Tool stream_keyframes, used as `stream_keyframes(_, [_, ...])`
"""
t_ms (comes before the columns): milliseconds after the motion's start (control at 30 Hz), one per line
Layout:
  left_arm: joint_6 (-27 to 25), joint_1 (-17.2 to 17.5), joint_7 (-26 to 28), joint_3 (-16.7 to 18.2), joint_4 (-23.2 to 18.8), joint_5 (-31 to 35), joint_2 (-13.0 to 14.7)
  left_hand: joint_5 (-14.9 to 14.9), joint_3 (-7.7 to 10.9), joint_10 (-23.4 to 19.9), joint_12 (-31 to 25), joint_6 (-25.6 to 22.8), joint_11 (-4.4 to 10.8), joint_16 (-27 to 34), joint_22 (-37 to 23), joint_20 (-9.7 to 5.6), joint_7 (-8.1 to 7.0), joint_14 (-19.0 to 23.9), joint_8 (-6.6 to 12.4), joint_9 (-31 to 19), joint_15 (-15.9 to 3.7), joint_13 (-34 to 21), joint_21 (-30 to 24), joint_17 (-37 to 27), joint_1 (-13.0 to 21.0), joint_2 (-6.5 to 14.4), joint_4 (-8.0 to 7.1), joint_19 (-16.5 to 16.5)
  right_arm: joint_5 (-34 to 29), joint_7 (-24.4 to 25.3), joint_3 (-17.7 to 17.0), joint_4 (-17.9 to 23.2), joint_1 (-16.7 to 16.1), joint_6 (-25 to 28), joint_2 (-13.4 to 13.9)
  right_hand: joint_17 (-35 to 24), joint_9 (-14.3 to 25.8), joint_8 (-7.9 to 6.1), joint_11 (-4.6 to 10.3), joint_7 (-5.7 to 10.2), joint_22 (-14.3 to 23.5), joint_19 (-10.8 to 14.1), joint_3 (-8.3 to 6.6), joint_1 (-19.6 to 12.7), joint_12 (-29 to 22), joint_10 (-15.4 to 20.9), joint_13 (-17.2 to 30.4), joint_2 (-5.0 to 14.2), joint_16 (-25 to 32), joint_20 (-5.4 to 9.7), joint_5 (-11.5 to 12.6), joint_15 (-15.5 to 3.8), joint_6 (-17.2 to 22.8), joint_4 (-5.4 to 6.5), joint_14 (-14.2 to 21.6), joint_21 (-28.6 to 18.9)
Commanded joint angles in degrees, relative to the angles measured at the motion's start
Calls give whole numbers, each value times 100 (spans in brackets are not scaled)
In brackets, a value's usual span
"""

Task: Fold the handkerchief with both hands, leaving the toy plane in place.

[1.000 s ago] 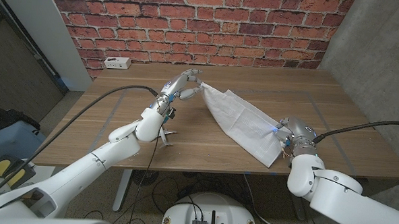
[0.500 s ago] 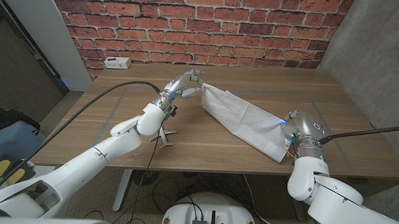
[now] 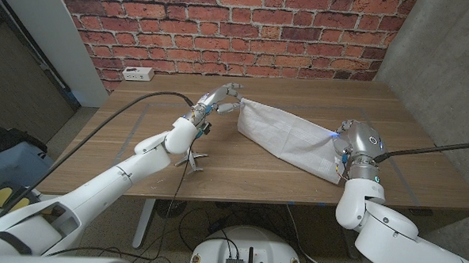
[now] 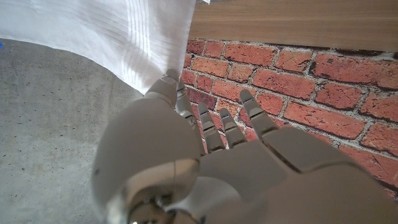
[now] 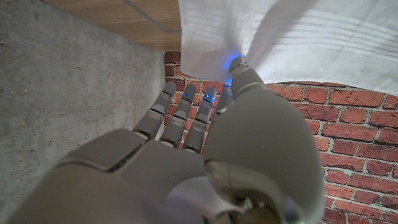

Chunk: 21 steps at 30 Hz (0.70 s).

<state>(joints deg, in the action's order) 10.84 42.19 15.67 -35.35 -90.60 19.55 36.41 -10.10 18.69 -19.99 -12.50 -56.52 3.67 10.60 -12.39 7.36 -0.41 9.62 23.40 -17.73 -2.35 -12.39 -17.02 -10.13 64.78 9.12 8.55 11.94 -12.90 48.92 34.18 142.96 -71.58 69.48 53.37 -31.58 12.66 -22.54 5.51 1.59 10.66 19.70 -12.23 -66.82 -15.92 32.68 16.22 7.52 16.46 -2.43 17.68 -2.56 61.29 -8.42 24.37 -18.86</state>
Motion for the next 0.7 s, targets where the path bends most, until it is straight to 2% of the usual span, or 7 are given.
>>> stream_keyframes(33, [-37, -313, -126, -173, 275, 40, -125, 15, -24, 34, -6, -210, -9, 5, -17, 1, -28, -30, 52, -484, -93, -15, -11, -20, 62, 16, 16, -28, -455, -398, 187, -389, 447, -18, -48, 10, 132, -42, -9, -61, -2, 66, -49, -26, -29, 54, -3, -29, -32, -2, -25, -620, 126, -2, 73, 1])
stream_keyframes(700, [21, -1084, -221, -609, 1138, 186, -546, 14, -30, 27, -19, -216, -4, 21, -16, -5, -31, -24, 48, -467, -94, -15, -26, -20, 66, 16, 15, -25, -673, -710, -16, -955, 583, -163, -305, 37, 115, -68, 21, -60, -5, 92, -101, -3, -24, 90, -7, -38, -81, 4, -50, -648, 140, 9, 114, 16])
